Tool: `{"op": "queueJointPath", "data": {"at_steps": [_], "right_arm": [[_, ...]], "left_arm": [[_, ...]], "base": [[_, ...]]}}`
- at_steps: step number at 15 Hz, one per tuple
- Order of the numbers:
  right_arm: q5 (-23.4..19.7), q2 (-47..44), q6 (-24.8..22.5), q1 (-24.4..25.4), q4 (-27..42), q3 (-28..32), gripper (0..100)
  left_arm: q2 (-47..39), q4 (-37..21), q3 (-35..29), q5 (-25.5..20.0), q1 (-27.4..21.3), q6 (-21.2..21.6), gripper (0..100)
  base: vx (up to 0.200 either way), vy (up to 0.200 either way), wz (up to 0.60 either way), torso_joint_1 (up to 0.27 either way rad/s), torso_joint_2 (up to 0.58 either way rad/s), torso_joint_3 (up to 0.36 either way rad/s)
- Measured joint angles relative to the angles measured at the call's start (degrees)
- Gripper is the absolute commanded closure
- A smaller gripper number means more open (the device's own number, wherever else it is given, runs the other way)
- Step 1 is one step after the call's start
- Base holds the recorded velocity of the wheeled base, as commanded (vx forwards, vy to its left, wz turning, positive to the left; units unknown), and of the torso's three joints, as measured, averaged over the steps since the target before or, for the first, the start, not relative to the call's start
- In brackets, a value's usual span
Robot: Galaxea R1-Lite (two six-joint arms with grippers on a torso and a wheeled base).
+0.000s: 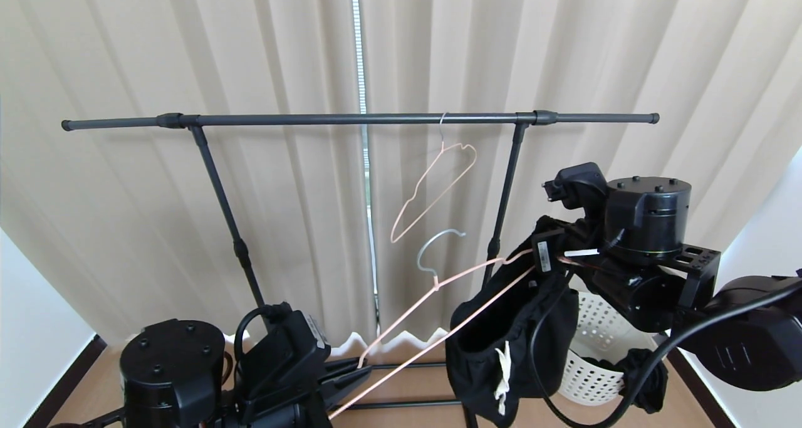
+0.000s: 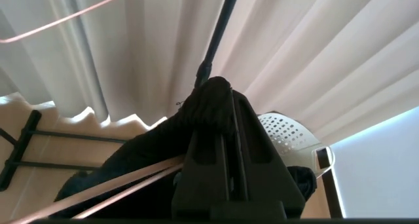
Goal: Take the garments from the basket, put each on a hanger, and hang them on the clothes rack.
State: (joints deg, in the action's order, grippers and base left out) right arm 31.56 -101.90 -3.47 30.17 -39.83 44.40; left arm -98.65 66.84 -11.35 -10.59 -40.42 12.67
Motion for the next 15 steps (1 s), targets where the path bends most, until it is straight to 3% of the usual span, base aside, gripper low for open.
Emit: {"op": "queueJointPath", "data": {"at_steps": [15], "right_arm": [[2.1,3.1,1.0,10.6,0.1,-2.8,100]], "left_arm": [[-1.4,0.0,-2.6,2.9,0.0,-2.6,100]], "base": [[0.0,0.0,0.0,0.0,0.0,0.0]]}}
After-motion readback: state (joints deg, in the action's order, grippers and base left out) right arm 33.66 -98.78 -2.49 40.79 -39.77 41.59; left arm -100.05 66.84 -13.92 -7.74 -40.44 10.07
